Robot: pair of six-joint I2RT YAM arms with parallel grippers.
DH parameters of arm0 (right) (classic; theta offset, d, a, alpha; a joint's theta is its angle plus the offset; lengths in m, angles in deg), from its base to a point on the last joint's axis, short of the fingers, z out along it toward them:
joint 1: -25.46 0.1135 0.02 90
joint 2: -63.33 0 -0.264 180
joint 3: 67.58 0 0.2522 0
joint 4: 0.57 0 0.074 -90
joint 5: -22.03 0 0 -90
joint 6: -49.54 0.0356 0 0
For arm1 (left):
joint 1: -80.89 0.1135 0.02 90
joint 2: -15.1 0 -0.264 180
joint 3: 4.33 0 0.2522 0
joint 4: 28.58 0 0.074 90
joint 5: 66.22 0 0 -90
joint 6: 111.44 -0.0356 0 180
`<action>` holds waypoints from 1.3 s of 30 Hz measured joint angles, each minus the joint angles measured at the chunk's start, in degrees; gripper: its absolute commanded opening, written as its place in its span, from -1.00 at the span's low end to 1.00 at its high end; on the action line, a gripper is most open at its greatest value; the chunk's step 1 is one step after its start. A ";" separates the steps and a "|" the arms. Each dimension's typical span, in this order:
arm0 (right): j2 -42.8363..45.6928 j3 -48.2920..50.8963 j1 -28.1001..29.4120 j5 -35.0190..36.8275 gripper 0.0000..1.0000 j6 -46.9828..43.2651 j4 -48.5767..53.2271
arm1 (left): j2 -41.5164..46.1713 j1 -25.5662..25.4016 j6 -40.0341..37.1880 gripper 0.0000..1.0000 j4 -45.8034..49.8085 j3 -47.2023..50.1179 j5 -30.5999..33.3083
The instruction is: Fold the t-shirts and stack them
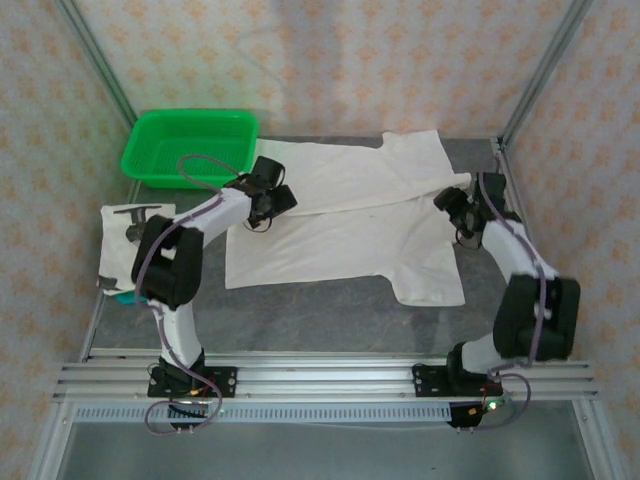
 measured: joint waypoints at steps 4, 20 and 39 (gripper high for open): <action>9.07 7.28 -0.04 2.69 0.27 -1.36 3.13 | 10.51 -0.37 0.13 0.73 -0.35 7.37 1.40; -10.08 6.01 12.96 -5.18 -0.03 -0.96 1.62 | 24.98 -0.22 10.88 0.71 5.20 30.86 10.56; 11.98 23.04 12.92 -6.32 0.22 9.05 2.19 | 38.82 0.55 25.57 0.55 11.58 44.00 6.32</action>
